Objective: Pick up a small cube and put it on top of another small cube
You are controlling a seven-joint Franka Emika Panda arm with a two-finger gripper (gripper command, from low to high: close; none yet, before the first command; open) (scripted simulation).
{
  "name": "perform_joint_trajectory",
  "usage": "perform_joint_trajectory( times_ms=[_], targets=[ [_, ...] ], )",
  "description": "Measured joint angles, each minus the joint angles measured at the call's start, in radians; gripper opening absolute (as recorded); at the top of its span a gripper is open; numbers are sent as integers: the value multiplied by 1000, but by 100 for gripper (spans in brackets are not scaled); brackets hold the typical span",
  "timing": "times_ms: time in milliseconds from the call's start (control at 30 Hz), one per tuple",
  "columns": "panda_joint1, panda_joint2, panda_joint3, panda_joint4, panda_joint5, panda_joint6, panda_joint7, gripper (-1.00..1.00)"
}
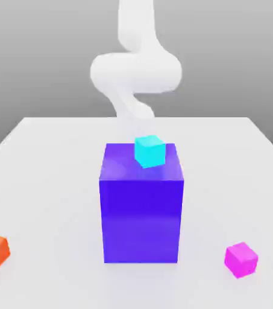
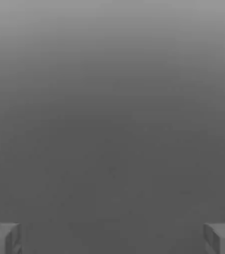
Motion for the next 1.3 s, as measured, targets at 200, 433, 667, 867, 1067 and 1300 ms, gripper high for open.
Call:
perform_joint_trajectory(
  times_ms=[200,433,667,867,1067,1300],
  targets=[
    [20,222,88,-56,-23,101,46,0],
    [53,476,183,-119,-69,215,112,0],
    [129,732,246,-181,-132,327,190,0],
    [199,949,246,-219,-185,436,253,0],
    [288,1116,142,-186,-281,560,328,-100],
    [274,1090,160,-192,-267,541,317,-100]
  ],
)
